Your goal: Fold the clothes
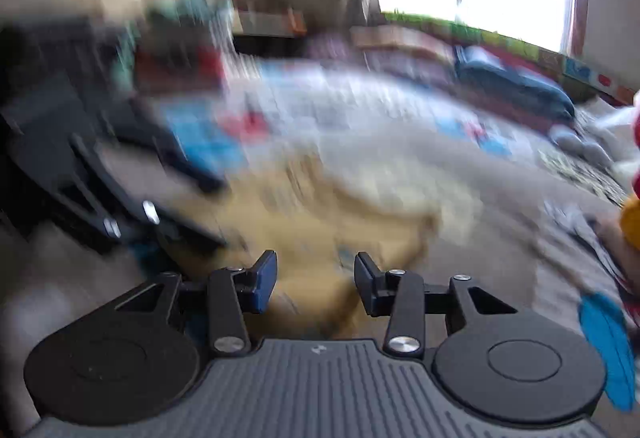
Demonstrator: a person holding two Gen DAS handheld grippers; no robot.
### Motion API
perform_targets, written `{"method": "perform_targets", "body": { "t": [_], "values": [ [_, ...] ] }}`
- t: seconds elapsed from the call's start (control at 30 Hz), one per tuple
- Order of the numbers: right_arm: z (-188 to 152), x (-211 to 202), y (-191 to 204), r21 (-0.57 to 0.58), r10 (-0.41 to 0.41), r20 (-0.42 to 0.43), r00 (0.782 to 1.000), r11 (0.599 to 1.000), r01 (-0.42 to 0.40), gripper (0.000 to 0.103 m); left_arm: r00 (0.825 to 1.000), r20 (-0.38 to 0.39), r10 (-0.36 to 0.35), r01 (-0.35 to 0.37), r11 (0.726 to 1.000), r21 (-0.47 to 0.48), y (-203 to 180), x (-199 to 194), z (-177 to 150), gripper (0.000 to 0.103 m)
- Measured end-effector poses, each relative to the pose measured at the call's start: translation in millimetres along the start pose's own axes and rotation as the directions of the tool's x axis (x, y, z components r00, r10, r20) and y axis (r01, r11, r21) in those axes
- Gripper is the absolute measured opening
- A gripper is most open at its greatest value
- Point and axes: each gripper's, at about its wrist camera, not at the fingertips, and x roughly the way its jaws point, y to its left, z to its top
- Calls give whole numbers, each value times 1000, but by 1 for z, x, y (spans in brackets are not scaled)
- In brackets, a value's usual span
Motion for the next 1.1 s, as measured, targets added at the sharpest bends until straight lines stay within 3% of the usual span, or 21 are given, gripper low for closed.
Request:
{"method": "perform_targets", "body": {
  "t": [0.1,0.17,0.27,0.37,0.5,0.57,0.73,0.93,1.0,1.1],
  "values": [
    [2,-5,1,7,-32,17,999,999,32,43,999,41,18,-17,1000,-25,1,-17,2,57],
    [3,-17,4,23,-63,32,998,998,62,43,998,56,27,-21,994,-103,8,-31,2,58],
    [-5,-39,-8,221,-71,85,994,974,51,45,998,47,30,-16,961,-277,22,-43,-2,58],
    [-8,-40,-31,437,-48,95,994,899,2,47,999,32,4,13,874,-485,43,-48,-13,58],
    [-23,-20,-56,672,33,81,996,736,-79,53,997,34,-66,71,708,-703,68,-44,-30,58],
    [-29,-7,-61,725,60,79,995,682,-99,53,994,51,-95,102,672,-734,70,-35,-32,58],
    [-32,12,-70,771,76,113,991,622,-136,51,987,92,-129,153,627,-764,73,-6,-21,58],
    [-24,30,-84,796,116,121,986,583,-166,51,985,98,-141,164,611,-774,77,16,-9,56],
    [-21,36,-88,799,129,120,984,576,-173,50,986,95,-135,158,600,-784,79,18,-11,35],
    [-19,44,-91,802,145,126,981,568,-186,31,988,98,-124,151,560,-815,82,15,-16,14]
  ]
}}
